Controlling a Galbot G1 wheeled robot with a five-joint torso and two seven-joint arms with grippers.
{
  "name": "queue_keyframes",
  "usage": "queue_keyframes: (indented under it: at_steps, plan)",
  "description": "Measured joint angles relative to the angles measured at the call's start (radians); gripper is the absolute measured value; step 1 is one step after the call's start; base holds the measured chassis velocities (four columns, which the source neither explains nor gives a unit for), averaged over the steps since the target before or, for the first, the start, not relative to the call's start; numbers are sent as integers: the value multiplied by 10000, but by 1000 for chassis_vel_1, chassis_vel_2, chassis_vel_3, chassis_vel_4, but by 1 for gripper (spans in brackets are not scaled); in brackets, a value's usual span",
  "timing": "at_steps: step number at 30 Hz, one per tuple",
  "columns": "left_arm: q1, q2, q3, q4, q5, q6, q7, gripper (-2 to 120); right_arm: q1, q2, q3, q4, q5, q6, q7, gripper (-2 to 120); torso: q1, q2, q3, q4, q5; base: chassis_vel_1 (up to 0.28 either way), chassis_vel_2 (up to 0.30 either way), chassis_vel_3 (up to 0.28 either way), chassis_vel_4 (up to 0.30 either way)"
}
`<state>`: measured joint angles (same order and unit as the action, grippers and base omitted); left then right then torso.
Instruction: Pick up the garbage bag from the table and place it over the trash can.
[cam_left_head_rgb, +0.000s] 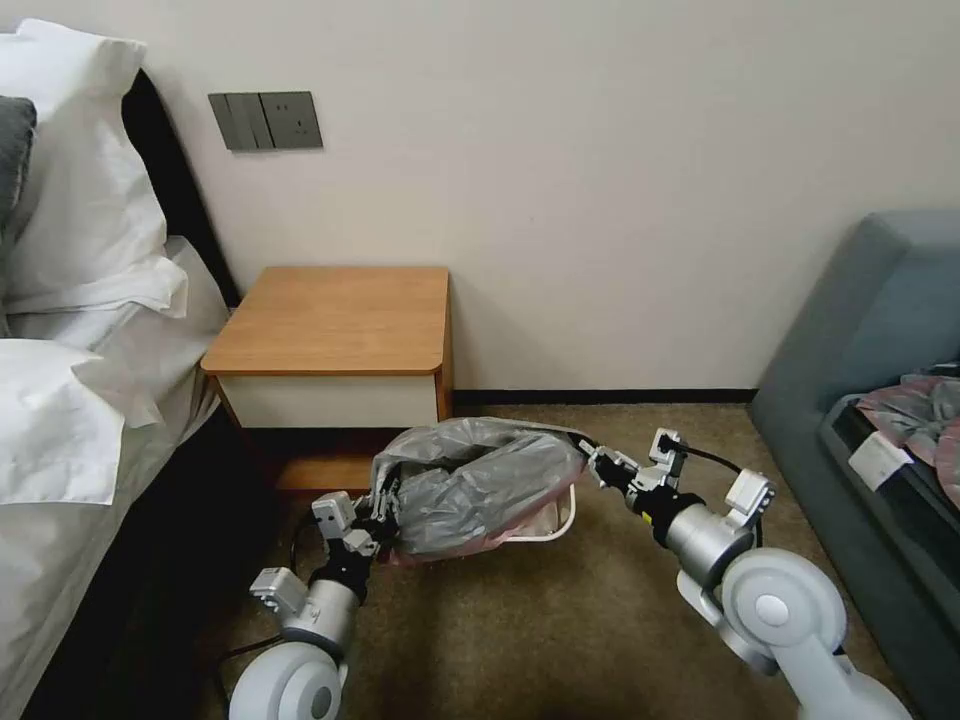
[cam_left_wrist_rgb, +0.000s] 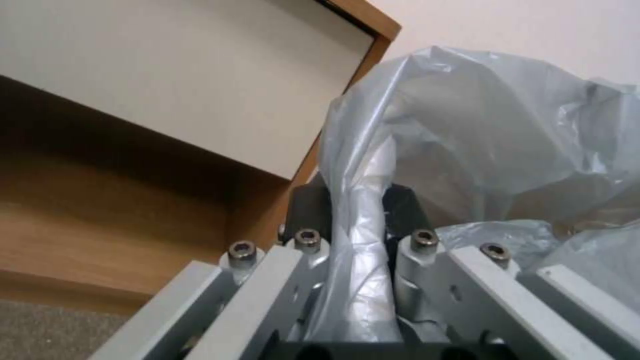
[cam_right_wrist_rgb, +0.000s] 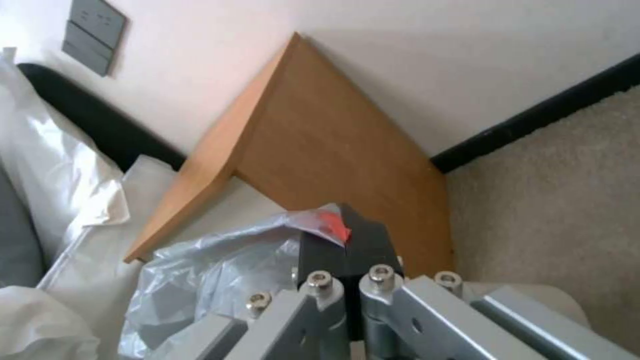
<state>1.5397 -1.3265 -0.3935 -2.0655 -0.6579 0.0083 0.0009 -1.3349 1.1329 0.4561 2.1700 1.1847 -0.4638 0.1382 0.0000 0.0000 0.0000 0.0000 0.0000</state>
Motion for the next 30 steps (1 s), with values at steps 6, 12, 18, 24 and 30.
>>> queue_keyframes:
  at_steps: [6,12,18,24,30]
  plan:
    - [43,2,-54,-32,43,-6,71,6,-243,30,87,-82,4,-116,-73,0,0,0,0,0,1,0,0,0,0]
    - [-34,18,-110,-28,35,-2,148,6,-322,34,164,-162,-33,-121,-221,0,0,0,0,0,0,0,0,0,0]
    - [-27,-9,-93,-6,39,0,149,6,-280,29,170,-154,-123,-75,-318,2,0,0,0,0,0,0,0,0,0]
    - [-40,-22,-72,66,71,1,149,6,-385,46,166,84,-522,145,-260,25,0,0,0,1,0,0,0,0,0]
    - [-69,-14,-93,139,126,-16,149,6,-769,83,313,445,-799,285,-291,39,0,0,0,0,0,0,0,0,0]
